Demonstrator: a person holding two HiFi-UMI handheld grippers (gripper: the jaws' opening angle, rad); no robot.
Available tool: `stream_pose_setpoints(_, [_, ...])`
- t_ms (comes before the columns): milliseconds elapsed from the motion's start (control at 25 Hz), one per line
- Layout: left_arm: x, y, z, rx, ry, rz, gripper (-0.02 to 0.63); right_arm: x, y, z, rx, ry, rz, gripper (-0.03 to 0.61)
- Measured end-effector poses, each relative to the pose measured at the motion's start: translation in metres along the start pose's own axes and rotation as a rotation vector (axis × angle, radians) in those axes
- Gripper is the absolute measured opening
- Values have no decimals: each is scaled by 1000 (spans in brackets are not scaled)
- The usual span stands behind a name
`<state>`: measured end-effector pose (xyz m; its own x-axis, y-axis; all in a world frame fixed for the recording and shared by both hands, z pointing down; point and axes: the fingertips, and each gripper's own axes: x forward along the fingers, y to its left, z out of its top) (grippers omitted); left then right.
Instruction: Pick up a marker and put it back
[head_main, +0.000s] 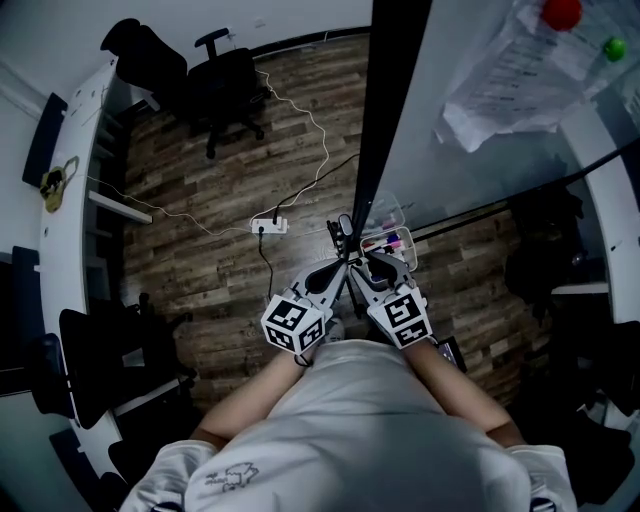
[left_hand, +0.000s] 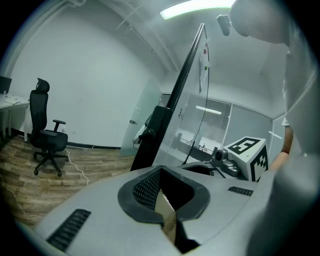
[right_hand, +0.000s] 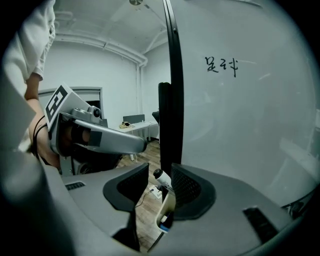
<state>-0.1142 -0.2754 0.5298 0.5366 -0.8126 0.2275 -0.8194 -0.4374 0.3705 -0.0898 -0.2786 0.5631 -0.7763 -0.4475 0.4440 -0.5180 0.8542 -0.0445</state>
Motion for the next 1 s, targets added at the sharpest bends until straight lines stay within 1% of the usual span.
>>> stream_pose_setpoints(120, [1, 3, -1, -4, 3, 4, 6, 5, 1, -4, -13, 21, -2, 129])
stream_pose_setpoints(320, [3, 6, -1, -6, 6, 4, 6, 11, -8, -11, 6, 47, -21, 130])
stream_pose_setpoints(520, [2, 8, 1, -2, 4, 5, 5, 13, -10, -12, 0, 55, -32, 130])
stream_pose_setpoints(720, [0, 8, 2, -1, 3, 2, 6, 13, -7, -14, -11, 65, -27, 130])
stream_pose_setpoints(1000, [-1, 7, 2, 2, 4, -3, 6, 14, -9, -12, -51, 65, -56, 129])
